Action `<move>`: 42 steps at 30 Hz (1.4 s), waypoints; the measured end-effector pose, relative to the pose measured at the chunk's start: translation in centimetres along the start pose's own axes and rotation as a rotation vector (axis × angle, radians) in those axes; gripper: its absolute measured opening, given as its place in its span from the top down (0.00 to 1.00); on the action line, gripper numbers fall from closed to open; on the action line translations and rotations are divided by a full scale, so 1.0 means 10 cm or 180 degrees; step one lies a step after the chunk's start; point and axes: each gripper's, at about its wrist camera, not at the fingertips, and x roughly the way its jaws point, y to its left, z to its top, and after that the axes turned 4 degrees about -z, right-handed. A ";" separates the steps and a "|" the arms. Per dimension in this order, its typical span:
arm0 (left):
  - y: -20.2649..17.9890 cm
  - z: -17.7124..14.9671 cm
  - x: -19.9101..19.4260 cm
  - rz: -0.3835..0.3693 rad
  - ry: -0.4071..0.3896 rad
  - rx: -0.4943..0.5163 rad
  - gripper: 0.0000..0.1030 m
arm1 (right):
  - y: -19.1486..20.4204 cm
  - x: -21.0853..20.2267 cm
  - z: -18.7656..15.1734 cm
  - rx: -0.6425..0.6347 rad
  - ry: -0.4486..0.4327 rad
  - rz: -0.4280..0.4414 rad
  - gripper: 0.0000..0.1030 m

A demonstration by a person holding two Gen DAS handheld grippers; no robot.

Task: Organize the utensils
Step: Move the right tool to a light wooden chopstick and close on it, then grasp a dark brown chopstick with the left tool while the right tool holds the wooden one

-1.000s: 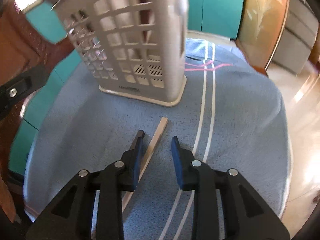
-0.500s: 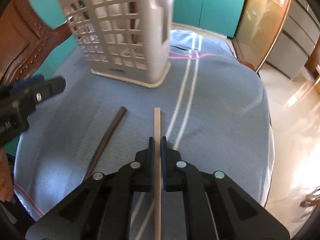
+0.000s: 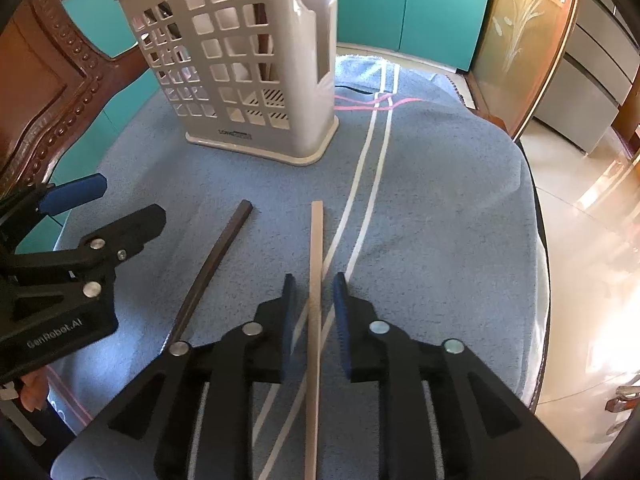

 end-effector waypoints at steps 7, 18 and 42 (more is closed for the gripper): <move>0.00 -0.02 0.06 0.0050 0.0070 0.0025 0.25 | 0.11 -0.03 -0.03 -0.0097 -0.0013 -0.0039 0.69; 0.00 -0.04 0.09 0.0069 0.0116 0.0074 0.23 | 0.04 -0.13 -0.17 -0.0163 0.0026 -0.0040 0.91; 0.02 -0.02 -0.03 0.0103 -0.0015 0.0008 0.21 | -0.26 -0.35 -0.10 0.0180 -0.0220 -0.0020 0.79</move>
